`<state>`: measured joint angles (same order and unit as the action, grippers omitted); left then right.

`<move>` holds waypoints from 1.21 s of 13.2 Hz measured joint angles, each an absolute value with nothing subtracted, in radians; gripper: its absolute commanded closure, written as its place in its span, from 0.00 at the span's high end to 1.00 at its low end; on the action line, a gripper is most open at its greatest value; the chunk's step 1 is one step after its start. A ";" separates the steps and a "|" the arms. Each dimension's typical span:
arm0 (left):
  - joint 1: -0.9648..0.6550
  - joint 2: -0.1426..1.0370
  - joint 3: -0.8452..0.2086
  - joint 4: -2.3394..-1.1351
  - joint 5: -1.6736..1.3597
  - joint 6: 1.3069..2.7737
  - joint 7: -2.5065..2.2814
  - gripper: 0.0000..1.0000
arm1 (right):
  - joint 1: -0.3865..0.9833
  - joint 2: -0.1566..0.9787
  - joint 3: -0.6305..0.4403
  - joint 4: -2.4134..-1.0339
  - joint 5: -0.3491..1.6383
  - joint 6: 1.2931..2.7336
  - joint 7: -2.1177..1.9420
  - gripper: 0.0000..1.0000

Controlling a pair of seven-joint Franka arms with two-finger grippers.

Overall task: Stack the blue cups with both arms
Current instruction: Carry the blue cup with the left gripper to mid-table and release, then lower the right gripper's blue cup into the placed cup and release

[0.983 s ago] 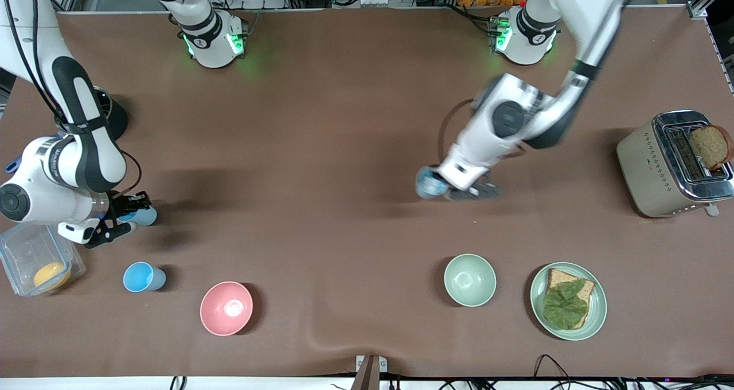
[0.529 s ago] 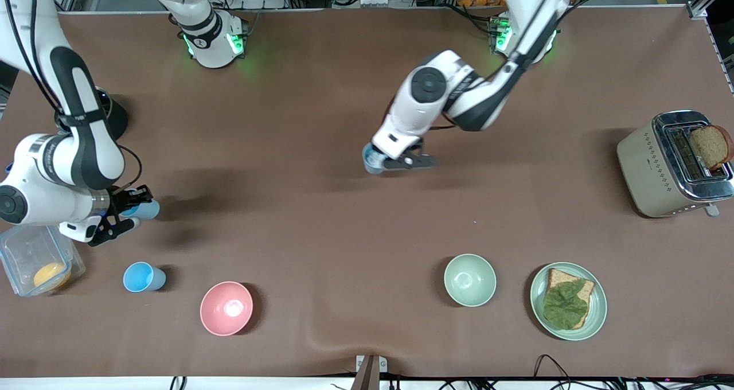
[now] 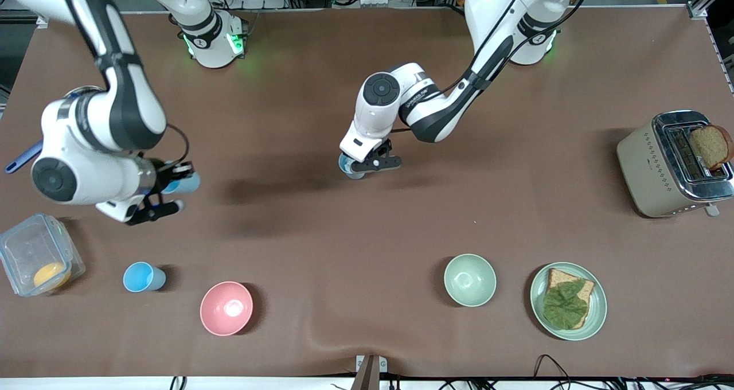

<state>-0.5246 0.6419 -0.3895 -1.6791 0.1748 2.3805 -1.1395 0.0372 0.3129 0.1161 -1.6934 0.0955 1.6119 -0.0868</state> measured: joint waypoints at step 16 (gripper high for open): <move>-0.002 0.059 -0.324 -1.623 0.169 1.833 -0.671 1.00 | 0.627 0.571 0.115 -1.420 0.157 1.755 0.848 0.00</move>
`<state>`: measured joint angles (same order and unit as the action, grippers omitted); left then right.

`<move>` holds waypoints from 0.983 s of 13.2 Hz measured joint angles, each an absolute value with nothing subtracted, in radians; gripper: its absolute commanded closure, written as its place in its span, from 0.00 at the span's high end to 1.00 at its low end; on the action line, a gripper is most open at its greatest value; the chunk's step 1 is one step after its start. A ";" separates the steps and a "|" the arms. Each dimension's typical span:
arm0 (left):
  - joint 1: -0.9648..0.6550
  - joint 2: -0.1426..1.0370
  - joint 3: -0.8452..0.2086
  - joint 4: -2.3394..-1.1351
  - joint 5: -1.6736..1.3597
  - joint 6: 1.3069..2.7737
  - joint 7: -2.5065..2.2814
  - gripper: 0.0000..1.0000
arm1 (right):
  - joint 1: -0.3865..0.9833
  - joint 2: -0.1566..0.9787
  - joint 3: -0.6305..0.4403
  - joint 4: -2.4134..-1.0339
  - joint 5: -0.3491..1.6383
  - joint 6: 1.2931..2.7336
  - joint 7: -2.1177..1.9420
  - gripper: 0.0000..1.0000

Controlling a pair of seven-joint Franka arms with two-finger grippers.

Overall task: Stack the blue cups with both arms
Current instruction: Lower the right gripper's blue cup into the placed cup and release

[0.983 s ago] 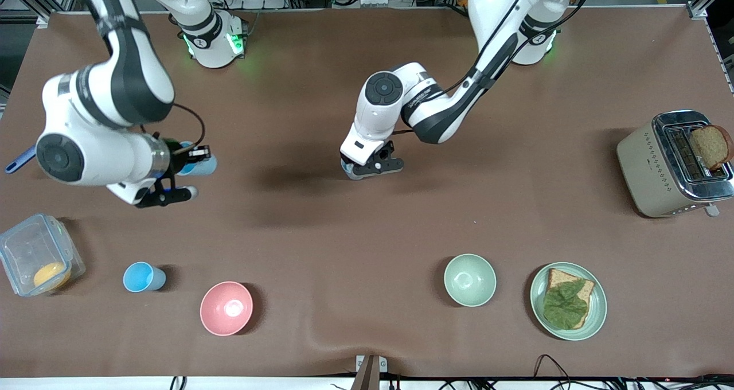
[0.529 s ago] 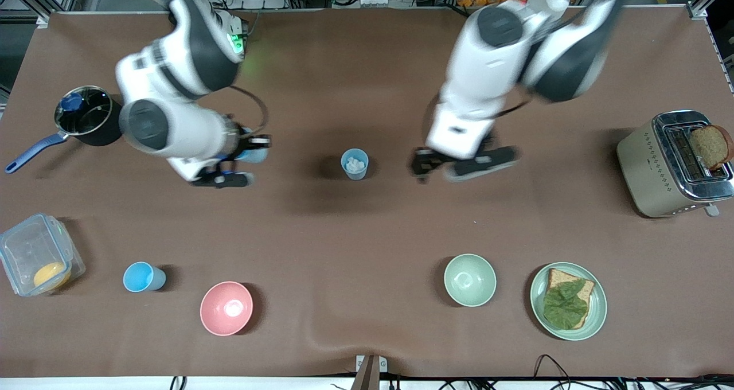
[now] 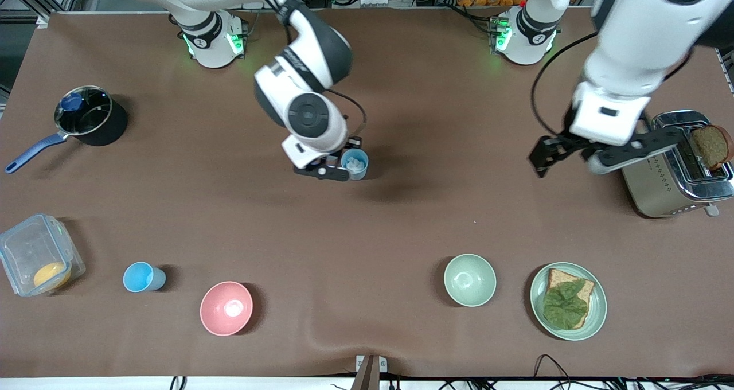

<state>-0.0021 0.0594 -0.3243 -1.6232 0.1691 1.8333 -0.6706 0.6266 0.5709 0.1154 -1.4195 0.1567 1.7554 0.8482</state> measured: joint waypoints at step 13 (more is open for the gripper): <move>0.000 -0.008 -0.069 -1.610 0.089 1.695 -0.271 1.00 | 0.735 0.688 0.106 -1.324 0.041 1.841 0.901 1.00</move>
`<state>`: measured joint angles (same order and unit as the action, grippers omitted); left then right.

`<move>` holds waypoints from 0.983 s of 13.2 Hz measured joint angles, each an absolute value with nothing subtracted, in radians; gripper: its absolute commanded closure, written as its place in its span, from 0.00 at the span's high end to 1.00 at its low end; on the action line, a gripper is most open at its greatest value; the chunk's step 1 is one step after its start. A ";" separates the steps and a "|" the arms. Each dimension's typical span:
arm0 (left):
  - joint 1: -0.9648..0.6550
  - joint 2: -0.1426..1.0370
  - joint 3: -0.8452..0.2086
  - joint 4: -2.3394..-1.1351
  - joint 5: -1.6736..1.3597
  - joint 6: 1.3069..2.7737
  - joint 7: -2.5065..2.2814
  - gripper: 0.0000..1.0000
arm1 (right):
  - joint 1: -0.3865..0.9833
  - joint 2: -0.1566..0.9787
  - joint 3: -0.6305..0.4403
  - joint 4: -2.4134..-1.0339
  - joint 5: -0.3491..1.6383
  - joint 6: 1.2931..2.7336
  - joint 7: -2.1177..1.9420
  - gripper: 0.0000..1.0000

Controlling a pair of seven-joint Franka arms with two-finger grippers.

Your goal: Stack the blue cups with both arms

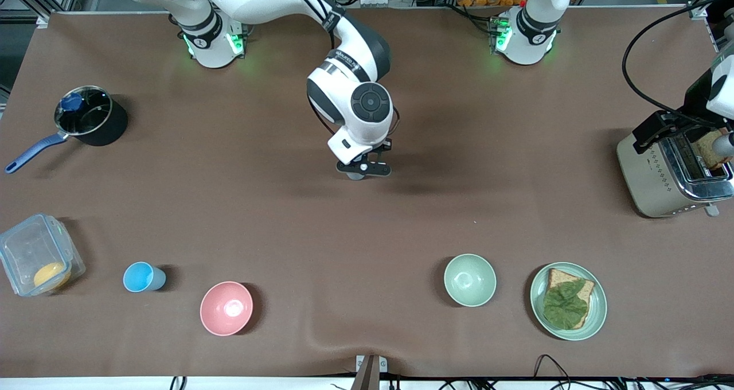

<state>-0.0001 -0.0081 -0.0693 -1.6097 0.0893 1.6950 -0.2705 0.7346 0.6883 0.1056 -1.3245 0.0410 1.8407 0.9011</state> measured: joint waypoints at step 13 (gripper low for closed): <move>-0.001 -0.019 -0.073 -1.609 0.087 1.664 -0.269 1.00 | 0.319 0.390 0.076 -1.455 0.033 1.521 0.275 1.00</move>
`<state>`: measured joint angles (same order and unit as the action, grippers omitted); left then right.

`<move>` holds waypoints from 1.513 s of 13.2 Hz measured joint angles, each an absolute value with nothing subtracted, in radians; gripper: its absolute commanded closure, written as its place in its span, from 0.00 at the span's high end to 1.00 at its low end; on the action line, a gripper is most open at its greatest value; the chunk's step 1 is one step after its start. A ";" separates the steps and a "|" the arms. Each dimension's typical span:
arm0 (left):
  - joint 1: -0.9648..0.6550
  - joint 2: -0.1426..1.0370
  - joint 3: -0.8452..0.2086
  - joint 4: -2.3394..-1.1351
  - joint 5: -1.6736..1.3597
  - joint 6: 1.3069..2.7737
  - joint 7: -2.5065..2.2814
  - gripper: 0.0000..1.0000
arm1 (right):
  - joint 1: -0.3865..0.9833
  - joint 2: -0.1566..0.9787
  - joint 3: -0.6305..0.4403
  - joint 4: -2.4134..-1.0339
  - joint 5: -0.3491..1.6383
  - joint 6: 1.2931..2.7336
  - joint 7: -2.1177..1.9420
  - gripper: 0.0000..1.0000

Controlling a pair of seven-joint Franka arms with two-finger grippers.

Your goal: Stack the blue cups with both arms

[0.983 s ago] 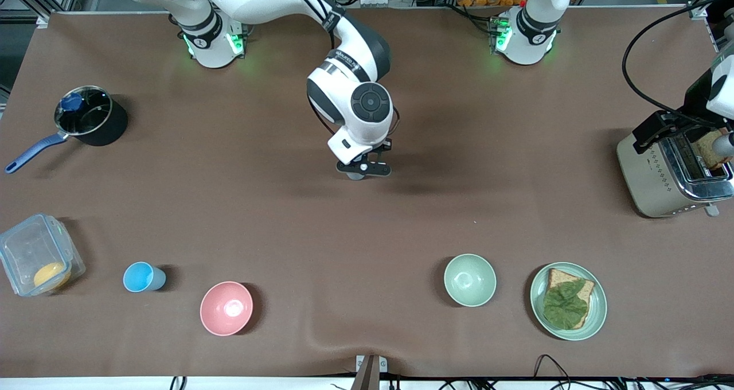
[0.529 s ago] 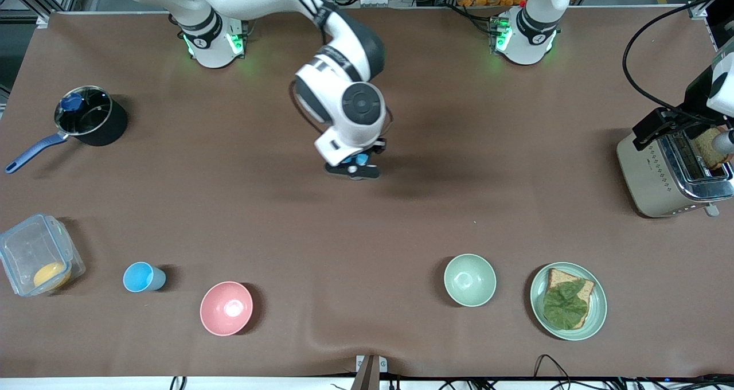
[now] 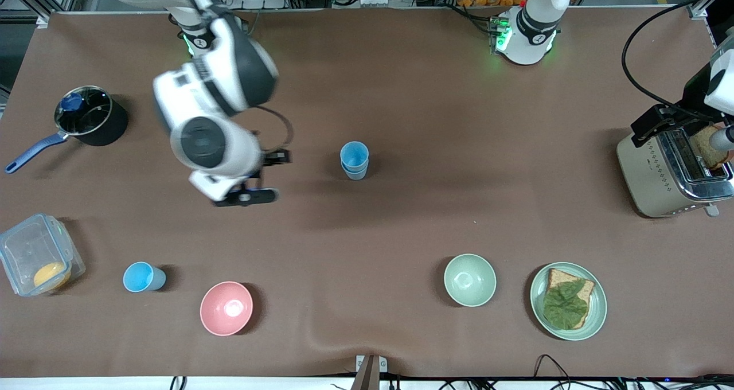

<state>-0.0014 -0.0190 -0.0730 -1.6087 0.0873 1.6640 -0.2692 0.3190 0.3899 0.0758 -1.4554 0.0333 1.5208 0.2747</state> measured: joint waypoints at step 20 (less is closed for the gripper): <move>0.002 -0.021 -0.067 -1.601 0.057 1.660 -0.225 1.00 | -0.057 -0.041 0.057 -1.622 0.032 1.496 -0.115 1.00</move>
<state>0.0015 -0.0211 -0.0671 -1.6009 0.0573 1.6596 -0.2246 -0.0573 -0.0414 0.0567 -1.6222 0.0320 1.4957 -0.1149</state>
